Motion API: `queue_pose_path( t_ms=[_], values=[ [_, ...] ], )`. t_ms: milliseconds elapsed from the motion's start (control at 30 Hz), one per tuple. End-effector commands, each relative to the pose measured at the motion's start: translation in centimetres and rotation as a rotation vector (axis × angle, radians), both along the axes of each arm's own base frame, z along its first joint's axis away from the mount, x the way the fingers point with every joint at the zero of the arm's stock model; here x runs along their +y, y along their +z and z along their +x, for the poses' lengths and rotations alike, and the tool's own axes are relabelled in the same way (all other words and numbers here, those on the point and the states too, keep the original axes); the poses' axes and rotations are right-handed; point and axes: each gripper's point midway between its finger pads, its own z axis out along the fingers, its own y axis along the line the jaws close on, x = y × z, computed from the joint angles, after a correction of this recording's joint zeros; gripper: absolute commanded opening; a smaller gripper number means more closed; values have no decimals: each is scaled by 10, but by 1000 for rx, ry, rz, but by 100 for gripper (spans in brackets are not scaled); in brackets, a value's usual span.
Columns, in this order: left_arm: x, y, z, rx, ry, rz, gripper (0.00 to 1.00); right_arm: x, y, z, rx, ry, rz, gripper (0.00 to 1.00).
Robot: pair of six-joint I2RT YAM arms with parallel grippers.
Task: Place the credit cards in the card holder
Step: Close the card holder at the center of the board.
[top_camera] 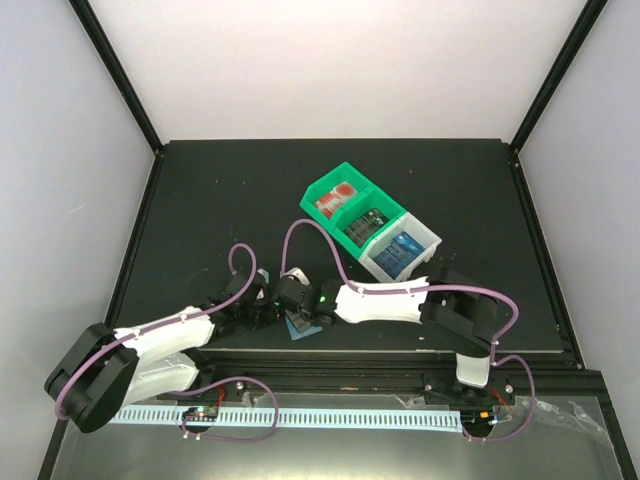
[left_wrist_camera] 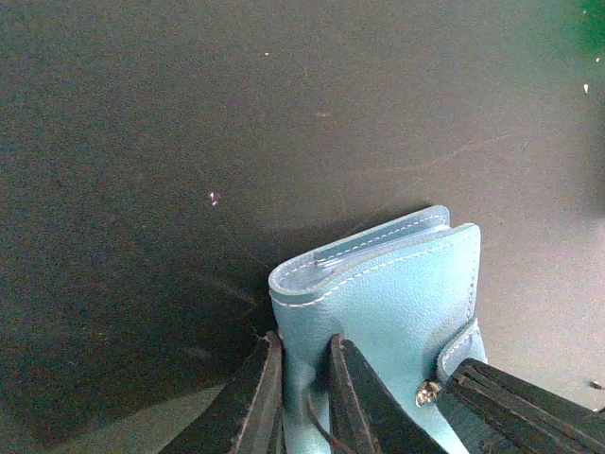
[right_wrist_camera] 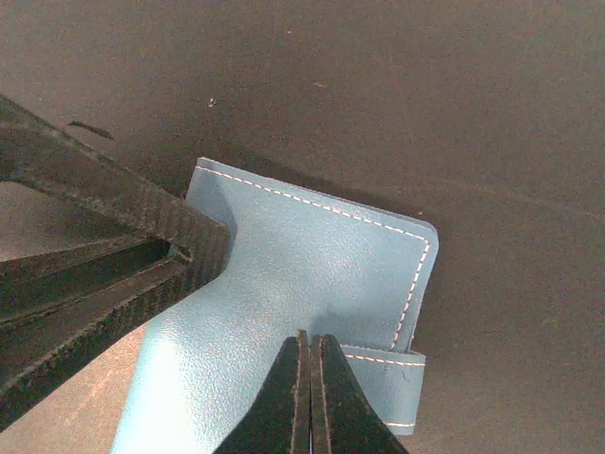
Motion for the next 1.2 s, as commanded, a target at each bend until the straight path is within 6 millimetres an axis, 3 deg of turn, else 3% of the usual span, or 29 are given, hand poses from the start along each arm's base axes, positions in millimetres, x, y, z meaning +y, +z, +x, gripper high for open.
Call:
queue_pose_path(
  t_ms=[0,400,933,1167],
  values=[
    [0,-4,-6,12,-22,14,14,-11,-16,-7,-45,34,-143,1],
    [-6,12,-2,10,32,-100,8,-8,-37,-30,24,50,-131,1],
    [-3,8,-5,90,88,-284,6,-10,-74,-61,127,119,-176,1],
    [-2,7,-5,97,88,-292,6,-23,-93,-78,226,121,-190,1]
  ],
)
